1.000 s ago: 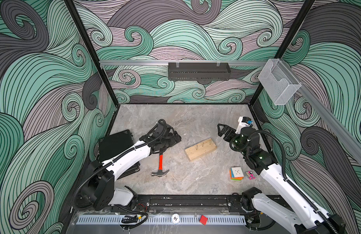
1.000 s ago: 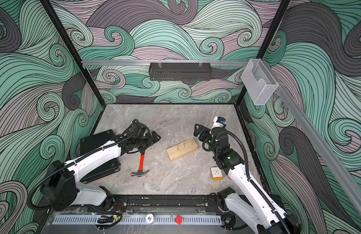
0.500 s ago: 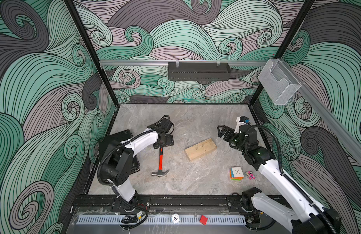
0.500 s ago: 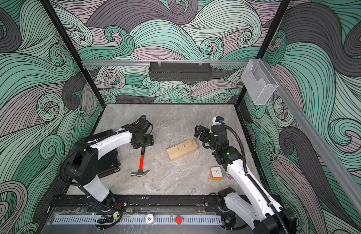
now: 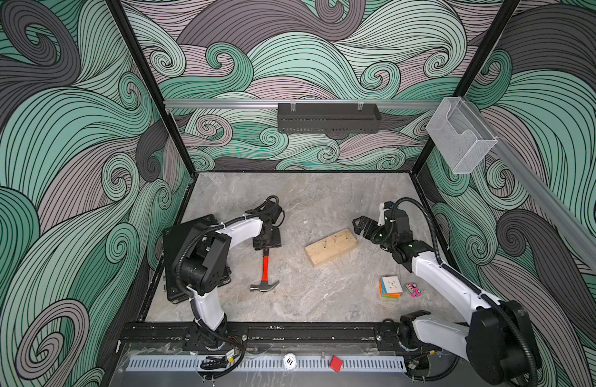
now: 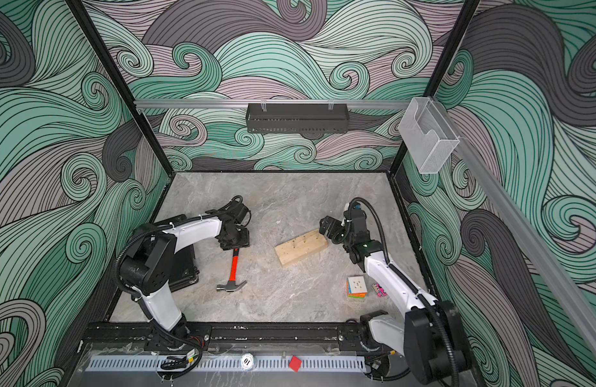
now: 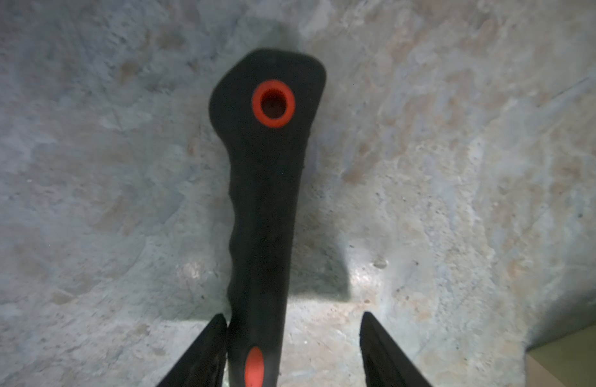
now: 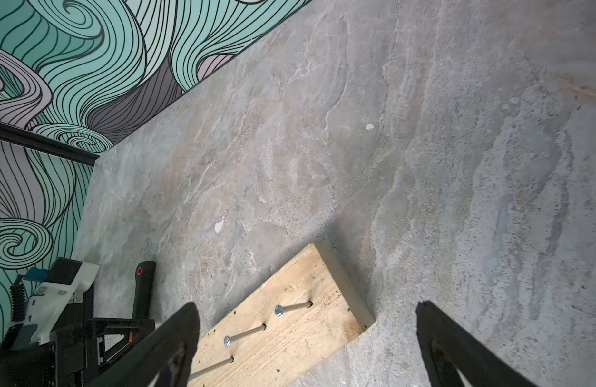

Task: Use a claw hammer to pull out a nail
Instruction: Pick up the hammer at the center of the board.

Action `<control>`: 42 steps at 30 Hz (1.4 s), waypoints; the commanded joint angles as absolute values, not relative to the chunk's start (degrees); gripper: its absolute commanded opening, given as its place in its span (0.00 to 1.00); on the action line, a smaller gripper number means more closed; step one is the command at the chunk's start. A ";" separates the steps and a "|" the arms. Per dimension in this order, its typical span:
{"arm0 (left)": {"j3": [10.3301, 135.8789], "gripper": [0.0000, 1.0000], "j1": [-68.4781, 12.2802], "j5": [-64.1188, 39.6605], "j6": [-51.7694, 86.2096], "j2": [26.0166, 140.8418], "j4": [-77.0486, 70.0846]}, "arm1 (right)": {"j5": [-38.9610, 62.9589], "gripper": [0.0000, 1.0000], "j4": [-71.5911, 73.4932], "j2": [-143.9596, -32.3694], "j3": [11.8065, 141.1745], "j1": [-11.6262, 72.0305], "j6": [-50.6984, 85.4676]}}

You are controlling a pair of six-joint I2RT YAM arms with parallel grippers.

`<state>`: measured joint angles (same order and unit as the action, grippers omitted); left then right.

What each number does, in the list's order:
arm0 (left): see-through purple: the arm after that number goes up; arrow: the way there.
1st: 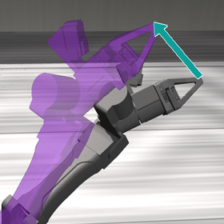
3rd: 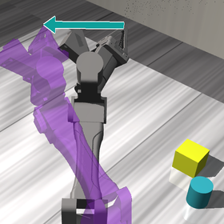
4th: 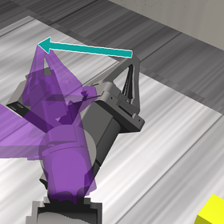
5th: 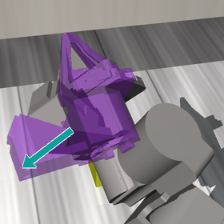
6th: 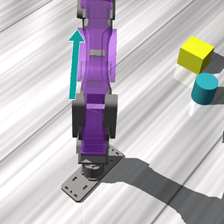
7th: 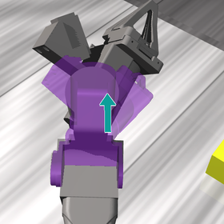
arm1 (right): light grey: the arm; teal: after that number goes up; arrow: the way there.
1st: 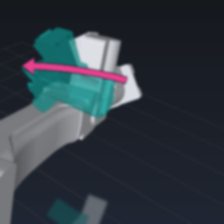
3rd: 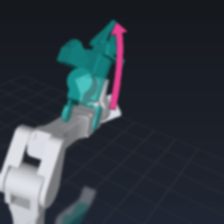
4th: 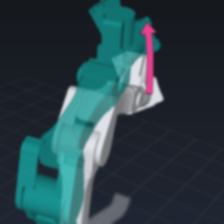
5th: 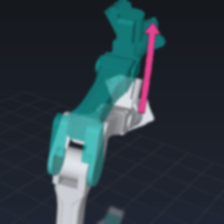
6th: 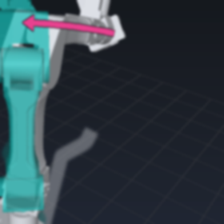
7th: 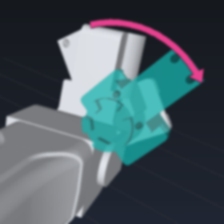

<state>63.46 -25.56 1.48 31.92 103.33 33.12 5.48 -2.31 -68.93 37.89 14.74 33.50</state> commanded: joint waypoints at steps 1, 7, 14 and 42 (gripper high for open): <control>62.69 0.52 -25.22 0.33 30.91 104.22 31.78 | 9.46 1.00 2.29 -71.09 37.54 14.41 35.16; 62.23 0.34 -25.31 0.03 30.72 105.11 31.02 | 12.47 1.00 5.76 -75.28 37.00 14.33 37.41; 61.87 0.10 -25.48 1.16 30.96 104.86 30.32 | 13.73 1.00 8.39 -78.07 36.38 14.33 39.53; 64.01 0.00 -31.67 0.93 24.86 87.29 30.37 | 27.68 1.00 11.34 -78.96 53.80 21.09 36.44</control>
<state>62.72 -30.70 2.37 26.48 89.08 31.16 24.51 8.45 -75.77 52.12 19.20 36.80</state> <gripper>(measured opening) 0.184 0.996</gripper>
